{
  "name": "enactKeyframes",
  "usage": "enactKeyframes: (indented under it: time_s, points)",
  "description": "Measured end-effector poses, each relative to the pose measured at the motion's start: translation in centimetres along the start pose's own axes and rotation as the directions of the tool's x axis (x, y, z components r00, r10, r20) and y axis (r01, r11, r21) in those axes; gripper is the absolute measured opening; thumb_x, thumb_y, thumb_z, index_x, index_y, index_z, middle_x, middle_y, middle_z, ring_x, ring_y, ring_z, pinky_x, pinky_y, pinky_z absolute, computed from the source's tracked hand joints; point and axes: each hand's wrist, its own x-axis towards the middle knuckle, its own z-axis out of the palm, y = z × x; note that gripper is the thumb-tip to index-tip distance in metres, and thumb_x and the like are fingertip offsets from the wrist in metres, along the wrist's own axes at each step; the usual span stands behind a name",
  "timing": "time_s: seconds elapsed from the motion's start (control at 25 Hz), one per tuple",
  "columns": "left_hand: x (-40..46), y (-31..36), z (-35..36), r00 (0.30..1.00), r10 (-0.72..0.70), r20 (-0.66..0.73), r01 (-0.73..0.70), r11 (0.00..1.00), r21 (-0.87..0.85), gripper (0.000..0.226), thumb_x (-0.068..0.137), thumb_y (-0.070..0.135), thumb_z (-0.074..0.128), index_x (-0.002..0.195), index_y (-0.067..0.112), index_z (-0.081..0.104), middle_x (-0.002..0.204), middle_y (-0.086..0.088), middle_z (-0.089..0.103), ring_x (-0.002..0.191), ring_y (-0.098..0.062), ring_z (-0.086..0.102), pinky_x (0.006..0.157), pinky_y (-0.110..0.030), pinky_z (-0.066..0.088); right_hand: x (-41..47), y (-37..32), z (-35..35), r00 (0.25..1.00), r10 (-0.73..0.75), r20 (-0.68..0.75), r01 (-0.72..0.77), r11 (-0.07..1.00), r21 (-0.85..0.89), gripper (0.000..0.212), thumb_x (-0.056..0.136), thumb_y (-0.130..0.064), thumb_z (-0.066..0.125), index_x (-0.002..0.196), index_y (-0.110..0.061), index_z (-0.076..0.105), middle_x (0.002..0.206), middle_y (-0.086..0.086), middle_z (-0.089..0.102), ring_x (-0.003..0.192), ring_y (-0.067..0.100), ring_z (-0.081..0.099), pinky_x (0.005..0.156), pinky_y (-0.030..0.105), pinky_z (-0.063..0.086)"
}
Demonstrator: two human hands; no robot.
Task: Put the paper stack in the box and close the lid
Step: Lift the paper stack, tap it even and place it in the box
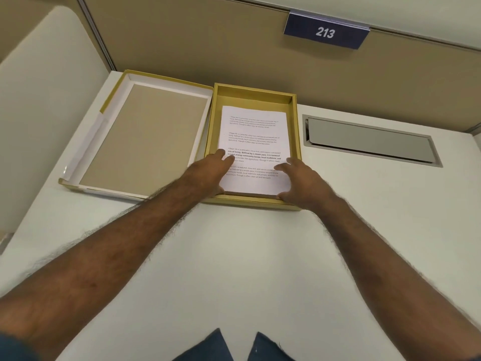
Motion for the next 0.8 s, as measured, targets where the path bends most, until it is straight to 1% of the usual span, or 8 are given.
enactKeyframes:
  time_s: [0.08, 0.16, 0.32, 0.4, 0.52, 0.64, 0.8]
  points:
    - [0.4, 0.3, 0.1, 1.0, 0.026, 0.003, -0.026, 0.994, 0.103, 0.1, 0.08, 0.031, 0.088, 0.16, 0.015, 0.029, 0.165, -0.016, 0.031, 0.137, -0.034, 0.054, 0.094, -0.048, 0.061, 0.2, -0.1, -0.1, 0.999, -0.032, 0.002, 0.032, 0.997, -0.071, 0.089, 0.084, -0.029, 0.09, 0.162, -0.027, 0.046, 0.179, 0.007, 0.028, 0.156, 0.033, 0.044, 0.117, 0.046, 0.049]
    - [0.7, 0.5, 0.2, 0.999, 0.043, 0.012, -0.045, 0.988, 0.147, 0.097, 0.08, 0.03, 0.088, 0.159, 0.017, 0.032, 0.166, -0.016, 0.03, 0.134, -0.034, 0.055, 0.092, -0.047, 0.062, 0.4, -0.2, -0.2, 0.998, -0.061, 0.002, 0.06, 0.991, -0.121, 0.092, 0.082, -0.031, 0.091, 0.162, -0.028, 0.045, 0.179, 0.007, 0.028, 0.156, 0.033, 0.043, 0.114, 0.048, 0.052]
    - [1.1, 0.6, 0.4, 0.997, 0.076, 0.018, -0.078, 0.974, 0.214, 0.082, 0.08, 0.035, 0.087, 0.148, 0.018, 0.045, 0.155, -0.013, 0.043, 0.124, -0.031, 0.061, 0.082, -0.043, 0.06, 0.7, -0.5, 0.2, 0.993, -0.12, -0.012, 0.115, 0.973, -0.201, 0.081, 0.085, -0.029, 0.088, 0.157, -0.028, 0.052, 0.175, 0.008, 0.035, 0.153, 0.032, 0.047, 0.107, 0.046, 0.055]
    - [1.3, 0.5, 0.5, 0.996, 0.088, 0.012, -0.089, 0.968, 0.236, 0.079, 0.078, 0.039, 0.088, 0.144, 0.019, 0.049, 0.149, -0.011, 0.049, 0.119, -0.031, 0.063, 0.08, -0.042, 0.059, 0.7, -0.5, 0.3, 0.991, -0.128, -0.027, 0.12, 0.973, -0.2, 0.077, 0.086, -0.029, 0.086, 0.155, -0.027, 0.053, 0.172, 0.007, 0.039, 0.151, 0.031, 0.048, 0.106, 0.045, 0.055]
    - [1.4, 0.2, 0.5, 0.994, 0.109, 0.005, -0.107, 0.963, 0.246, 0.079, 0.078, 0.044, 0.086, 0.144, 0.019, 0.049, 0.145, -0.01, 0.053, 0.118, -0.03, 0.063, 0.08, -0.042, 0.061, 0.6, -0.5, 0.3, 0.991, -0.131, -0.038, 0.122, 0.973, -0.195, 0.076, 0.087, -0.034, 0.085, 0.155, -0.024, 0.053, 0.17, 0.007, 0.042, 0.15, 0.031, 0.049, 0.104, 0.045, 0.056]
    - [1.4, 0.0, 0.5, 0.993, 0.119, 0.0, -0.115, 0.96, 0.255, 0.076, 0.081, 0.045, 0.083, 0.145, 0.019, 0.05, 0.145, -0.009, 0.053, 0.12, -0.03, 0.064, 0.081, -0.042, 0.059, 0.7, -0.5, 0.3, 0.989, -0.141, -0.044, 0.128, 0.967, -0.22, 0.076, 0.087, -0.034, 0.085, 0.156, -0.024, 0.053, 0.171, 0.008, 0.042, 0.151, 0.03, 0.048, 0.105, 0.046, 0.056]
    - [1.1, -0.1, 0.5, 0.992, 0.13, 0.004, -0.127, 0.96, 0.248, 0.071, 0.087, 0.043, 0.078, 0.147, 0.018, 0.05, 0.148, -0.01, 0.055, 0.128, -0.03, 0.061, 0.089, -0.044, 0.06, 0.5, -0.3, 0.5, 0.988, -0.142, -0.055, 0.128, 0.969, -0.209, 0.073, 0.089, -0.035, 0.084, 0.155, -0.027, 0.054, 0.172, 0.005, 0.042, 0.152, 0.028, 0.048, 0.106, 0.044, 0.056]
